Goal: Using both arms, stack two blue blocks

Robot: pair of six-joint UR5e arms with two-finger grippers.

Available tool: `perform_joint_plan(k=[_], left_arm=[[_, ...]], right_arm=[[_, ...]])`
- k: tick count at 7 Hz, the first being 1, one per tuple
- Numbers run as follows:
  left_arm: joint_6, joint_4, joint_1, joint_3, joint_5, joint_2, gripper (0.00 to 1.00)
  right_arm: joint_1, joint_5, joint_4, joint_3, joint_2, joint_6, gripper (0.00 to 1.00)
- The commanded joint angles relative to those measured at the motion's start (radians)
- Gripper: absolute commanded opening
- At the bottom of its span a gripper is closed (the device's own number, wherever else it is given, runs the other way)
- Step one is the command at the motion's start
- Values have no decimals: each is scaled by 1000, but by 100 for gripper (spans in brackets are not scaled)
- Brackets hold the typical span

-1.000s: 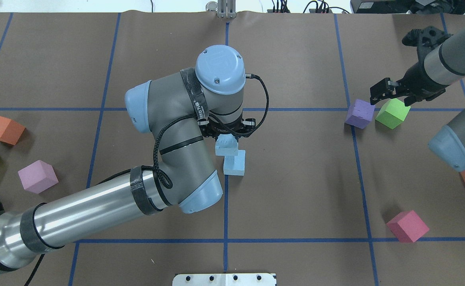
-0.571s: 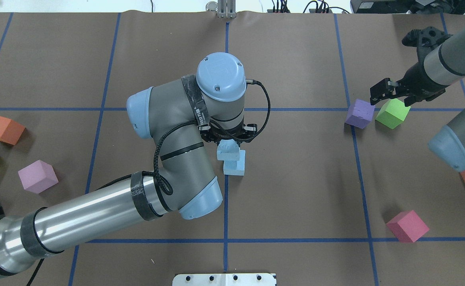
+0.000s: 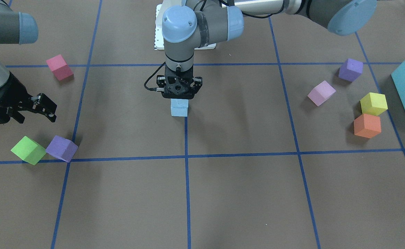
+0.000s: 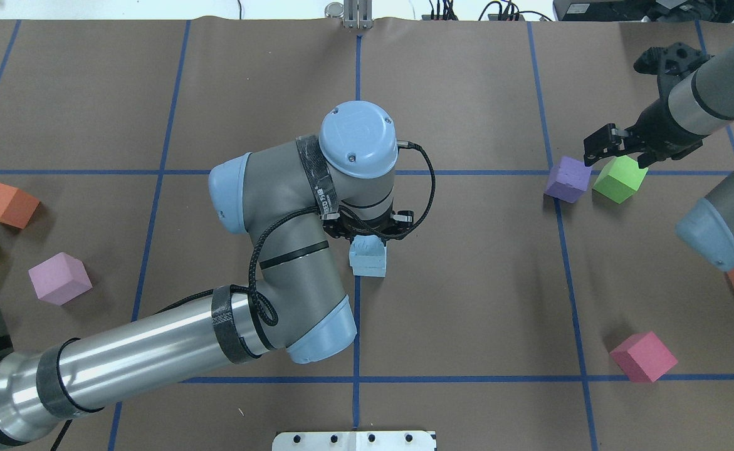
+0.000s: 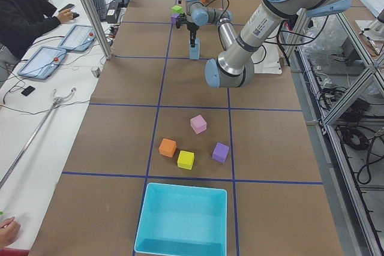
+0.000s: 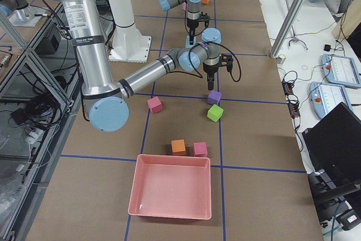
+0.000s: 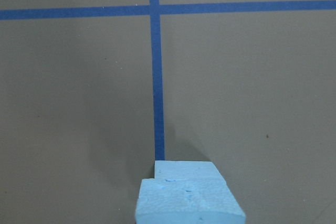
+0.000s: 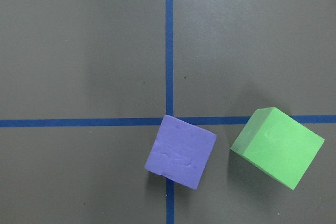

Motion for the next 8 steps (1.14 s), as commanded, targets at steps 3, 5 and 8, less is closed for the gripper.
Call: perform_joint_plan(k=[3,5,8], left_arm=[[8,-5,7,-25,47,8,98],[12,-2,5,-69,41,25,98],[142,8,-106,-95,-39,31,98]], right_arm=[[-2,0,0,-4,6,0,100],[-2,2,-1,-3,11,0,100],[0,6,-1,0,11,0,100]])
